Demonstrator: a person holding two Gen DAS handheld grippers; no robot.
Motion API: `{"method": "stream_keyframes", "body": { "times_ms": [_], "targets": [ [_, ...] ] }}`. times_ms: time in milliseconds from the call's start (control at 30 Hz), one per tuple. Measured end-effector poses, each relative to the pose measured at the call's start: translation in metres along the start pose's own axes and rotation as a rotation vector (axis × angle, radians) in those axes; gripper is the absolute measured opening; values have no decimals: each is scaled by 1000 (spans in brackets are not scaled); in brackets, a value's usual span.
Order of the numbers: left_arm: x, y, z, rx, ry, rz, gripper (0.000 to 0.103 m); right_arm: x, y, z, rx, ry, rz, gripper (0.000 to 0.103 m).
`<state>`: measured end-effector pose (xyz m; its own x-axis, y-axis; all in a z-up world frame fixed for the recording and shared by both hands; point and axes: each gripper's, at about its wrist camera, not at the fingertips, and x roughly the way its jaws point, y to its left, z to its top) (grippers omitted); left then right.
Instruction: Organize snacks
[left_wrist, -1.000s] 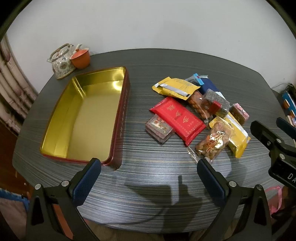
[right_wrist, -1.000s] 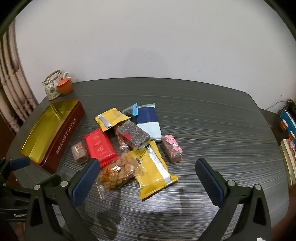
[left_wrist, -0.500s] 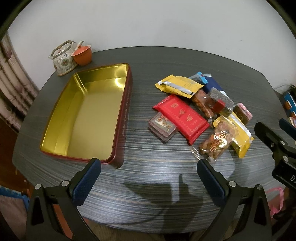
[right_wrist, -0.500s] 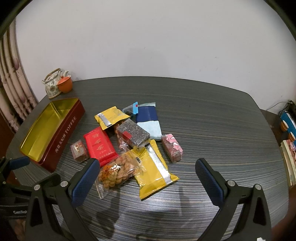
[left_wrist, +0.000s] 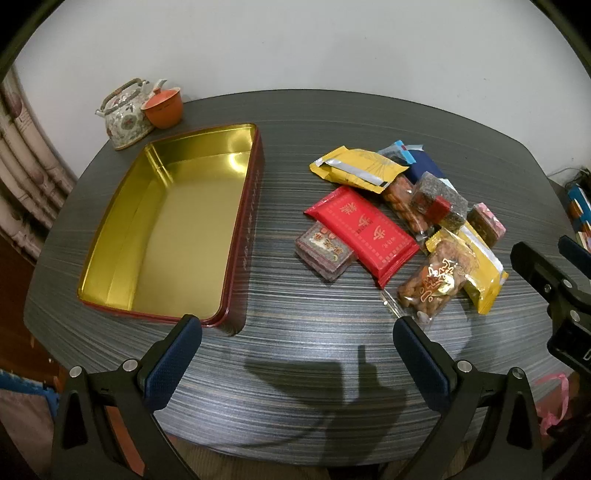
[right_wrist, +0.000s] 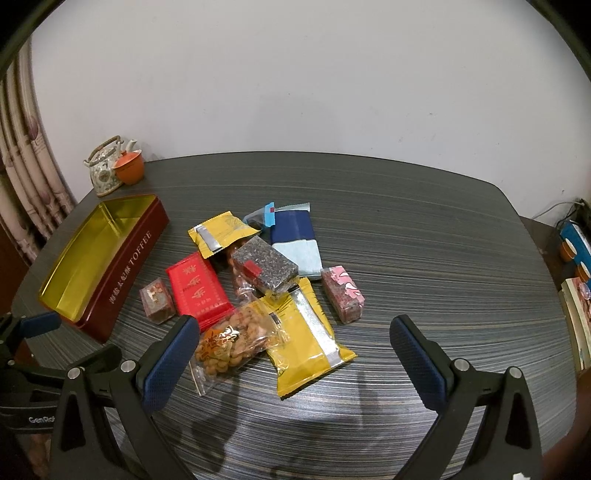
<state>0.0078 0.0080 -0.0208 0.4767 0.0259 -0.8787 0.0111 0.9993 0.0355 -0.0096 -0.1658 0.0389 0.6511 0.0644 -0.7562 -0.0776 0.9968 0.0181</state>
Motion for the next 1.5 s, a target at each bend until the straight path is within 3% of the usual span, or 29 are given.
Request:
{"method": "stream_keyframes", "body": {
  "times_ms": [1067, 1200, 1500],
  "targets": [
    [8, -2, 3, 5, 17, -12, 103, 6, -6, -2, 4, 24, 8, 102],
    [11, -1, 7, 0, 20, -22, 103, 9, -9, -2, 2, 26, 18, 99],
    [16, 6, 17, -17, 34, -41, 97, 23, -20, -2, 0, 68, 37, 80]
  ]
}}
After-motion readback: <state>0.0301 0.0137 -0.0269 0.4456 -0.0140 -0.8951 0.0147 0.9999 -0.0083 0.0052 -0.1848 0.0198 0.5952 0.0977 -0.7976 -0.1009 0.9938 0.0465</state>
